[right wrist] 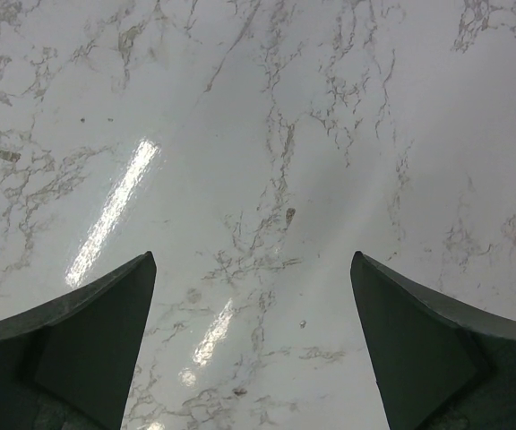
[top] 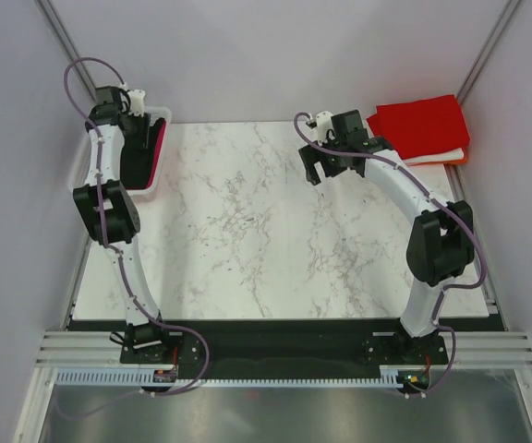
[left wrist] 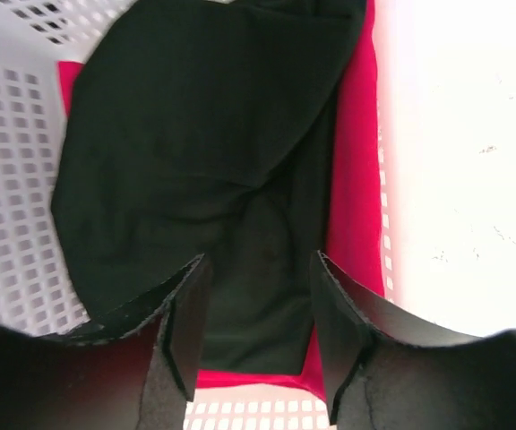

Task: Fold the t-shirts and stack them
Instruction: Grab the tshirt from the pile

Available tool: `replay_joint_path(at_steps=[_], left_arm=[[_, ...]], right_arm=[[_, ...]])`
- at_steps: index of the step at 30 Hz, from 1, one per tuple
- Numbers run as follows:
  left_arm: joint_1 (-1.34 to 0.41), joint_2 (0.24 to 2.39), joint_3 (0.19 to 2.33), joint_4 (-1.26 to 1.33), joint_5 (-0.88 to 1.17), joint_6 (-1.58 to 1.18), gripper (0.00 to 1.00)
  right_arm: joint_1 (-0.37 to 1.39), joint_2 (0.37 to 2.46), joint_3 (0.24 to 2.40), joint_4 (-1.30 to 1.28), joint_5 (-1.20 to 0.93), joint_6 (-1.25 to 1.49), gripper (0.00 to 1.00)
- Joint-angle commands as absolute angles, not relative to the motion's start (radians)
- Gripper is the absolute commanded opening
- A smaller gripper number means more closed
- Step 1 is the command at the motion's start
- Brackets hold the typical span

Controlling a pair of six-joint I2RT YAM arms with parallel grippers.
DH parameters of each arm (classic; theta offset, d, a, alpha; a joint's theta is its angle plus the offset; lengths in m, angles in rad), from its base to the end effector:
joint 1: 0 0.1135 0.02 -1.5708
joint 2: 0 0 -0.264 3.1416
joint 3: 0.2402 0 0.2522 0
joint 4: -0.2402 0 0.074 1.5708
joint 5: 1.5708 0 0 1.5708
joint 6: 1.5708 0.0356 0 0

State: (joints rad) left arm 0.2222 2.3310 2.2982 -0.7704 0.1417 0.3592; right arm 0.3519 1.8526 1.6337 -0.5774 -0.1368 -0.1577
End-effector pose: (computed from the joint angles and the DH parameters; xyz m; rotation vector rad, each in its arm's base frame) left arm 0.5128 0.1107 0.2781 0.2296 2.3554 0.1130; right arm 0.3944 0.1500 0.2944 -0.6618 2.2781 0.2554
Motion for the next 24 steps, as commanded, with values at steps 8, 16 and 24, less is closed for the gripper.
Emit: replay_joint_path(at_steps=[8, 16, 24], left_arm=[[0.239, 2.427, 2.344, -0.778, 0.133, 0.397, 0.63], [0.239, 2.497, 2.361, -0.767, 0.097, 0.416, 0.61], [0.239, 2.484, 2.359, -0.75, 0.074, 0.397, 0.09]], right_arm=[[0.373, 1.861, 1.623, -0.572, -0.133, -0.187, 0.98], [0.377, 1.868, 1.628, -0.572, -0.126, -0.192, 0.98], [0.379, 1.864, 1.628, -0.572, -0.12, -0.199, 0.98]])
